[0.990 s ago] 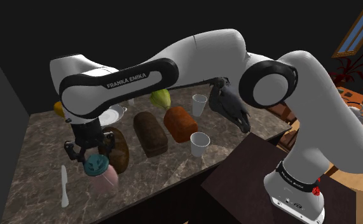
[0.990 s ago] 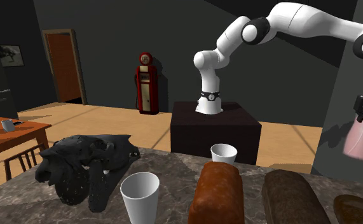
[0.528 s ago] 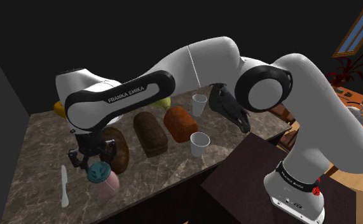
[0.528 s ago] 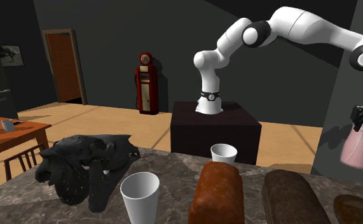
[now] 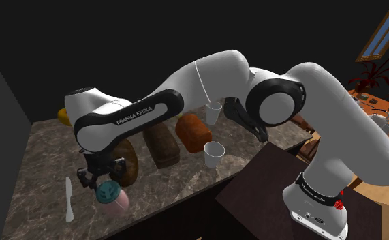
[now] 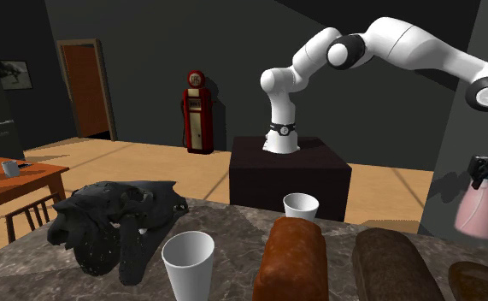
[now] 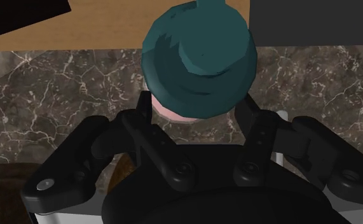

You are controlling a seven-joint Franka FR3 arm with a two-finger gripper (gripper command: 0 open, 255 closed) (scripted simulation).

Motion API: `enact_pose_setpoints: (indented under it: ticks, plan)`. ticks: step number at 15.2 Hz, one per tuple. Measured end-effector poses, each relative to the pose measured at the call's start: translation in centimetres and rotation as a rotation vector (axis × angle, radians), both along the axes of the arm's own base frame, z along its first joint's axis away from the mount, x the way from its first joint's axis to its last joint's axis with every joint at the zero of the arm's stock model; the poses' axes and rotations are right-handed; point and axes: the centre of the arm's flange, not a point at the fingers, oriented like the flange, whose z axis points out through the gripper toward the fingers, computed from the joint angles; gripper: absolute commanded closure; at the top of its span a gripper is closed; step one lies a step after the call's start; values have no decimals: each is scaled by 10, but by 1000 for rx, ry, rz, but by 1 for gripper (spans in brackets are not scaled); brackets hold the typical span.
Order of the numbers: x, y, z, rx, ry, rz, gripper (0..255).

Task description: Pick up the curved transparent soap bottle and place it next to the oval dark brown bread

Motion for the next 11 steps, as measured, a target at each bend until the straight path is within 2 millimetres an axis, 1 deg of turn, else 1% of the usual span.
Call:
enact_pose_setpoints:
  ticks: [8,11]
  plan:
    - [-1,-1,-45,0,0,0,255]
    - [0,-1,-52,0,0,0,255]
